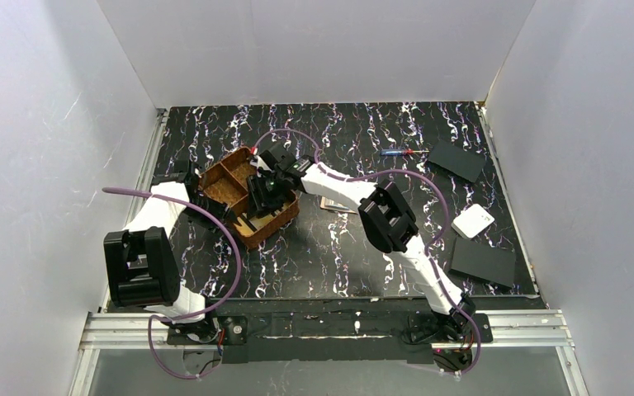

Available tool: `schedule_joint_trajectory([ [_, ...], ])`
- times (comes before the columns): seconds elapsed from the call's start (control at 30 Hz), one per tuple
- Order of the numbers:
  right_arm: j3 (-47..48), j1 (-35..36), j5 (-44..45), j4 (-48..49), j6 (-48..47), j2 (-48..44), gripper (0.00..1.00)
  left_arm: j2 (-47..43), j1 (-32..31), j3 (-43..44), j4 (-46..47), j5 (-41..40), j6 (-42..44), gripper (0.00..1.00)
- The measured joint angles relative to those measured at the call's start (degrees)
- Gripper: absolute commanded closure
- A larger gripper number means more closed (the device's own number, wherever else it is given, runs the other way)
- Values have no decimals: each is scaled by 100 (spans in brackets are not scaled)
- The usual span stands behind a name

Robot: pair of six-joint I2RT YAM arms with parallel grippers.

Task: Put the credit cards into the card holder
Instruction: Pick up the credit card from the storage box.

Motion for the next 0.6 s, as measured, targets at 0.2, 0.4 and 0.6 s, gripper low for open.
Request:
schedule_joint_trajectory([
  [0.2, 4, 66, -4, -31, 0, 94, 49, 35, 0, -92, 138, 160, -13, 86],
  [0.4, 164, 98, -66, -7, 15, 278, 48, 33, 0, -142, 162, 295, 24, 96],
  [0.6, 299, 103, -79, 57, -11, 374, 50, 15, 0, -203, 216, 382, 166, 100],
])
